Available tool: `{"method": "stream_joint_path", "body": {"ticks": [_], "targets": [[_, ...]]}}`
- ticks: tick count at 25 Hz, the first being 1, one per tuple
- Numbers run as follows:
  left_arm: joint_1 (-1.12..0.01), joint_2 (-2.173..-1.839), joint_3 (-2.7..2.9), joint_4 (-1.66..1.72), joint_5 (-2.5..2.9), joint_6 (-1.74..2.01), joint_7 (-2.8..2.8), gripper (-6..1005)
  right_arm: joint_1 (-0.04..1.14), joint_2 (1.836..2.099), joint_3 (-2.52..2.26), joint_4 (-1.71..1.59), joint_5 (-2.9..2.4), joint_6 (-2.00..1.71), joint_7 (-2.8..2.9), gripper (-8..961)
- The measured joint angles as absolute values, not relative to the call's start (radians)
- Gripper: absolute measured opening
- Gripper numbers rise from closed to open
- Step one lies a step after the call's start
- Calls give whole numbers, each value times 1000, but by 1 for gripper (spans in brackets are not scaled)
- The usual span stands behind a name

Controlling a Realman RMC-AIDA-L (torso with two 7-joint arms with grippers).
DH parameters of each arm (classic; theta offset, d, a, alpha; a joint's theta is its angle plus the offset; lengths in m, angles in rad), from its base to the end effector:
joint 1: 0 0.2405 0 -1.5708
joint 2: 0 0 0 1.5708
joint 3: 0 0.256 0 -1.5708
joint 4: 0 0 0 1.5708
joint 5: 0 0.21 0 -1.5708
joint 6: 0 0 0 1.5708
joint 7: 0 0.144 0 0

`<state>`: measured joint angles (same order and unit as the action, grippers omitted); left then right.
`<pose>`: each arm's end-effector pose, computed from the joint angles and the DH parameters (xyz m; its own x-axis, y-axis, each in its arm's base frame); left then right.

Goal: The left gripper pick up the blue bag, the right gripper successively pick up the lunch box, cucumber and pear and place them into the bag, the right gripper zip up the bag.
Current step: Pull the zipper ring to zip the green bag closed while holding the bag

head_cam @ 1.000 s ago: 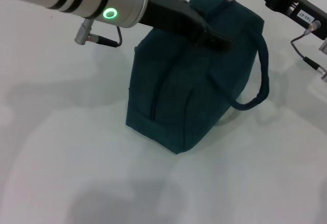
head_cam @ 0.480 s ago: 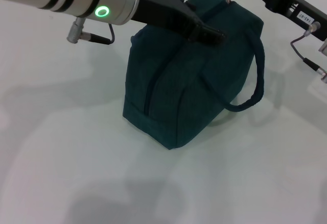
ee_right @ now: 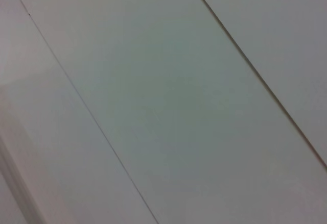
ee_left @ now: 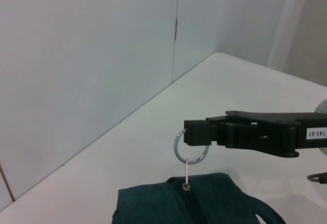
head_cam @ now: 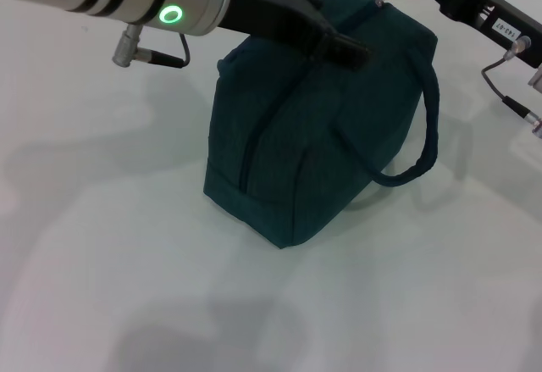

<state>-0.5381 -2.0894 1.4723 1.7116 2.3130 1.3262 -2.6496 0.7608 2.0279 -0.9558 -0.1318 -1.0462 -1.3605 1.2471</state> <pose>-0.0665 0.3478 0.0171 0.8939 0.3862 0.2275 0.4469 -0.8078 -0.3844 0.1963 0.3984 -0.0102 0.3034 -0.2871 -0.9086 -0.6879 -0.7258 -0.0004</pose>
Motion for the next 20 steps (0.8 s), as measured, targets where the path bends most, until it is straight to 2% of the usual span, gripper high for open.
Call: {"method": "stream_joint_path", "body": {"ticks": [18,20], "targets": [[-517,-2091,1551,1698,2394,1303,-2613,767,761,2028,-955,-130,-1046,-1361,1249,10],[-517,-2091,1551,1698,2394,1302,-2614,619,762,2028,-955,-130,-1046,-1361,1249,10]]}}
